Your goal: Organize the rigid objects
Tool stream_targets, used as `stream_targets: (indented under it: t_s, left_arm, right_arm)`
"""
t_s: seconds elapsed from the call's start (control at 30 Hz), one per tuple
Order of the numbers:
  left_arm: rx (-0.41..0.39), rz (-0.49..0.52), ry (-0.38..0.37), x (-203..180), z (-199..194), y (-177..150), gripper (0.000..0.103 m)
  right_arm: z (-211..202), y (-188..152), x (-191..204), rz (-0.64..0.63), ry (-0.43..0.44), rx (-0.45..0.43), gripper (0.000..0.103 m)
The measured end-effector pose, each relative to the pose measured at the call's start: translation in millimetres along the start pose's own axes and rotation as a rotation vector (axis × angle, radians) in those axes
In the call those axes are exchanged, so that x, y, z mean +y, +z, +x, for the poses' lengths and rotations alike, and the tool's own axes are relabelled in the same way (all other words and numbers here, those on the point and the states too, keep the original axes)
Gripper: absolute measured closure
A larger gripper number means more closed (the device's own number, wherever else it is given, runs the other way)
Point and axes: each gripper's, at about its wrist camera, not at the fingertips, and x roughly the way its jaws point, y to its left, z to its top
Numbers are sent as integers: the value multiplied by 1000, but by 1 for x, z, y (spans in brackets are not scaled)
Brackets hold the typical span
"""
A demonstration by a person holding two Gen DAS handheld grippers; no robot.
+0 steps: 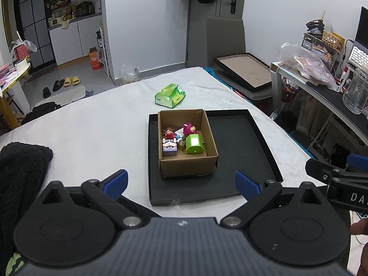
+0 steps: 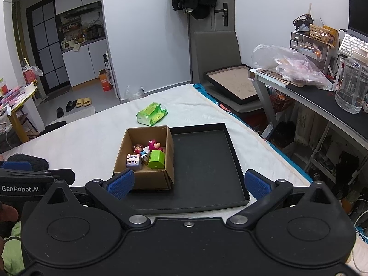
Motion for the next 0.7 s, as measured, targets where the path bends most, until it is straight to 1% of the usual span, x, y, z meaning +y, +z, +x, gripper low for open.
stream_targets:
  t_s: [0.53,0.7]
  left_arm:
    - [13,-2,4,3,10,1,4]
    - [-1,-11,12,4,12,-1,4]
  right_arm:
    - [6,-4,-4,13,7,24,0]
    - [13,-4,-6,18,8,43,0]
